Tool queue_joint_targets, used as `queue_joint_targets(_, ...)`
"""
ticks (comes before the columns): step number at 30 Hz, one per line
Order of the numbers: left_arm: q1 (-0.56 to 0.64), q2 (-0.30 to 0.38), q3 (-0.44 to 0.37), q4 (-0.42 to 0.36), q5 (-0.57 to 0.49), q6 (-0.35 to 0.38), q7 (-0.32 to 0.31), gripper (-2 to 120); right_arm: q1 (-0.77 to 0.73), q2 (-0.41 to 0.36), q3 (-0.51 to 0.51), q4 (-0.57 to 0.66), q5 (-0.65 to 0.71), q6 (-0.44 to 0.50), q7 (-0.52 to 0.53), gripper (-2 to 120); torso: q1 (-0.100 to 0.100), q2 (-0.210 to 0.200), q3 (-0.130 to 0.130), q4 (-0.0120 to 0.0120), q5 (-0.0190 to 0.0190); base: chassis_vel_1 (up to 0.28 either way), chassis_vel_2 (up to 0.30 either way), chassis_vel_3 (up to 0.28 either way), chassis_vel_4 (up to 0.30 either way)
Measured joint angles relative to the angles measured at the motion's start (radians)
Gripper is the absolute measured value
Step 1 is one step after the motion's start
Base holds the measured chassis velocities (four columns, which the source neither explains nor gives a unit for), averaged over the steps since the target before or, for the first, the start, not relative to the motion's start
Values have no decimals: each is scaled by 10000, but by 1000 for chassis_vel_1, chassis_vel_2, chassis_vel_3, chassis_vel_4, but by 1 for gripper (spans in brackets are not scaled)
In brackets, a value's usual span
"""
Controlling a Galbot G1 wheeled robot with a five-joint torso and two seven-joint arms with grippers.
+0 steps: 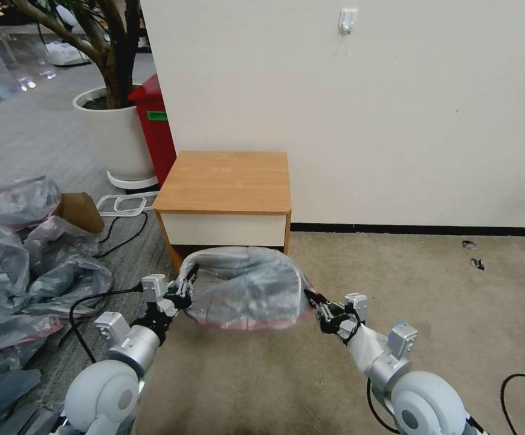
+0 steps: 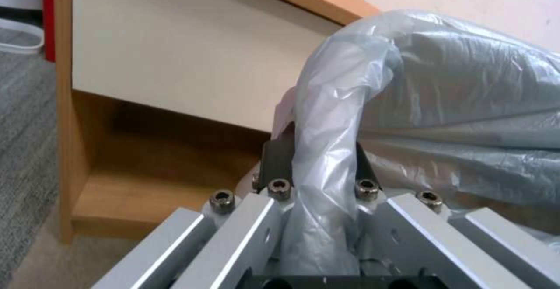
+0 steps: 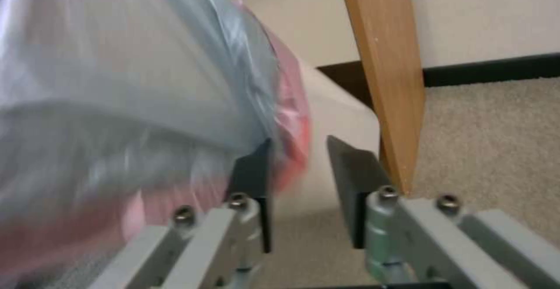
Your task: Pick up the garbage bag from the table and place it over the trash can.
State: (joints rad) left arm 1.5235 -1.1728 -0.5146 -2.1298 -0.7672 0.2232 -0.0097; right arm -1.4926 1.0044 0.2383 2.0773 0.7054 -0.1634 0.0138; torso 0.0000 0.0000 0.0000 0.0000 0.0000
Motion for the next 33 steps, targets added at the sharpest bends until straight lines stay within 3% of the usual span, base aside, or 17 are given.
queue_joint_targets(3, -34, -174, -39, 6, -21, 53, -66, 4, -396, 113, 383, 245, -187, 26, 177, 42, 0, 0, 0, 0, -1, 0, 0, 0, 0)
queue_joint_targets(6, -37, -226, -73, 50, -18, 59, -80, 4, -623, 213, 644, 409, -336, 31, 256, 49, 0, 0, 0, 0, 1, 0, 0, 0, 0)
queue_joint_targets(11, -46, -483, -163, 246, 25, 58, -175, 4, -1539, 974, 1869, 1149, -447, 187, 645, 69, 0, 0, 0, -1, -2, 0, 0, 0, 0)
queue_joint_targets(19, 4, -981, -217, 252, -655, 36, -283, 4, -2328, 2697, 1864, 1372, 1984, 1101, 594, 97, 1, 0, -1, -1, -1, 0, 0, 0, 0)
queue_joint_targets(21, 22, -1021, -248, 245, -869, 30, -290, 4, -2353, 2956, 1760, 1237, 2301, 1316, 474, 99, 0, 0, 0, -1, -3, 0, 0, 0, 0)
queue_joint_targets(24, 217, -1178, -417, 191, -2287, 8, -306, 4, -2249, 4191, 1462, 927, 3756, 1867, 220, 100, 1, 0, 0, 0, -2, 0, 0, 0, 0)
queue_joint_targets(26, 266, -1201, -455, 188, -2551, 7, -305, 4, -2207, 4440, 1418, 885, 4072, 1949, 145, 100, 1, 0, 0, 0, -2, 0, 0, 0, 0)
queue_joint_targets(28, 387, -1241, -561, 194, -3026, 6, -304, 4, -2077, 5228, 1297, 716, 4735, 2116, -201, 99, 0, 0, 0, 1, -3, 0, 0, 0, 0)
queue_joint_targets(33, 521, -1213, -617, 281, -3252, 12, -285, 4, -1989, 5802, 1050, 388, 4996, 2189, -952, 98, 0, 0, 0, 0, -2, 0, 0, 0, 0)
